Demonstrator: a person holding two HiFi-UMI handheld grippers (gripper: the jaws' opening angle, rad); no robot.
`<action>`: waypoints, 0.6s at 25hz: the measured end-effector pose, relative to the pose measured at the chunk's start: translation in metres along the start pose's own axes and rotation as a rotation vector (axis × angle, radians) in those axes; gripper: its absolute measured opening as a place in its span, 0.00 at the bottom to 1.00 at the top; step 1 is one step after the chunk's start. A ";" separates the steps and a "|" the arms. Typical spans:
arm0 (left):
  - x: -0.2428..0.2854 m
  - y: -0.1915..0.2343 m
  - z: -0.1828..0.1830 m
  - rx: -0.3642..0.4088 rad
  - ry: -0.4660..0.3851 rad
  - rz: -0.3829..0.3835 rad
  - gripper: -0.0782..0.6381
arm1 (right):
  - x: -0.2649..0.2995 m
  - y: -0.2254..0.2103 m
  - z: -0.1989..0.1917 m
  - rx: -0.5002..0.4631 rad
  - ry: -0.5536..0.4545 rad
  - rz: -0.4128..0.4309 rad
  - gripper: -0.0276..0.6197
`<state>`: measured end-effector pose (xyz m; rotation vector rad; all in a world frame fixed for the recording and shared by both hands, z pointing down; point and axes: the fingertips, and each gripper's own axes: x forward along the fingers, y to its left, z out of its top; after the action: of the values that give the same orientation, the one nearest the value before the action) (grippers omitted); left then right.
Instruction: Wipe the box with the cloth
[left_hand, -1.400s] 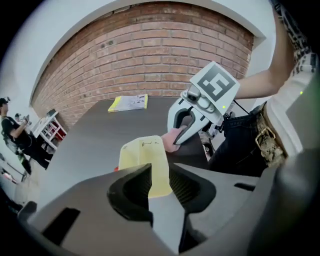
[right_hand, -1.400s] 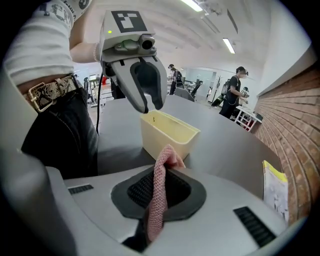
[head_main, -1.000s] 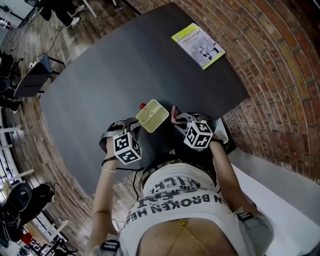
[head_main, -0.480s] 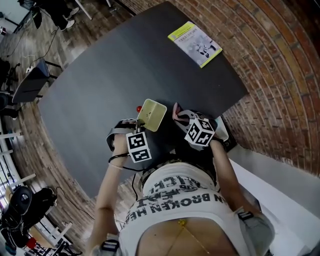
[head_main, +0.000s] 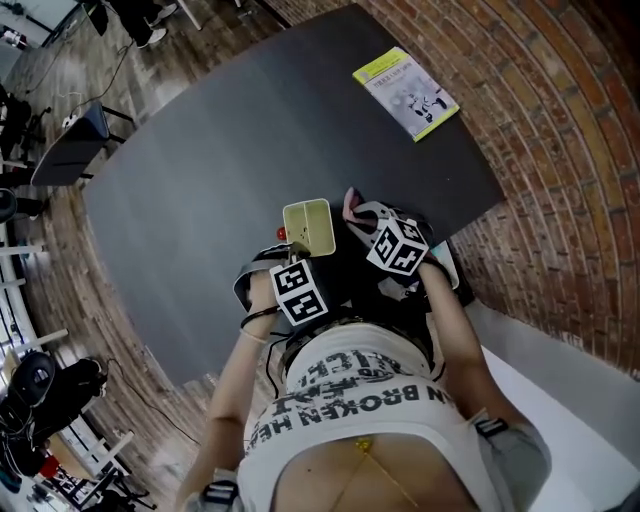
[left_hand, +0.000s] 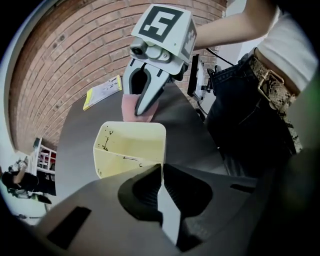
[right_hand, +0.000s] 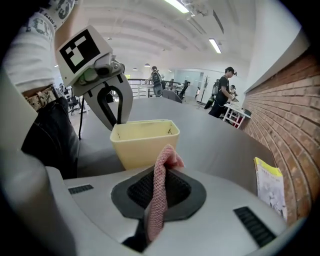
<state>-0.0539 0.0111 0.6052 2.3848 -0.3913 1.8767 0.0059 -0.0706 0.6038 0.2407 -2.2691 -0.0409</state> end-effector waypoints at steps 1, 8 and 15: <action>0.000 0.000 0.001 -0.011 0.002 0.000 0.14 | 0.002 -0.003 0.002 -0.013 -0.003 0.008 0.07; 0.002 -0.003 0.007 -0.104 -0.017 -0.032 0.13 | 0.013 -0.017 0.014 -0.104 -0.009 0.067 0.07; 0.001 -0.002 0.007 -0.090 -0.028 -0.028 0.13 | 0.038 -0.021 0.027 -0.259 0.006 0.210 0.07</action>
<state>-0.0465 0.0115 0.6050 2.3484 -0.4328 1.7758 -0.0354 -0.0996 0.6125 -0.1336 -2.2432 -0.2212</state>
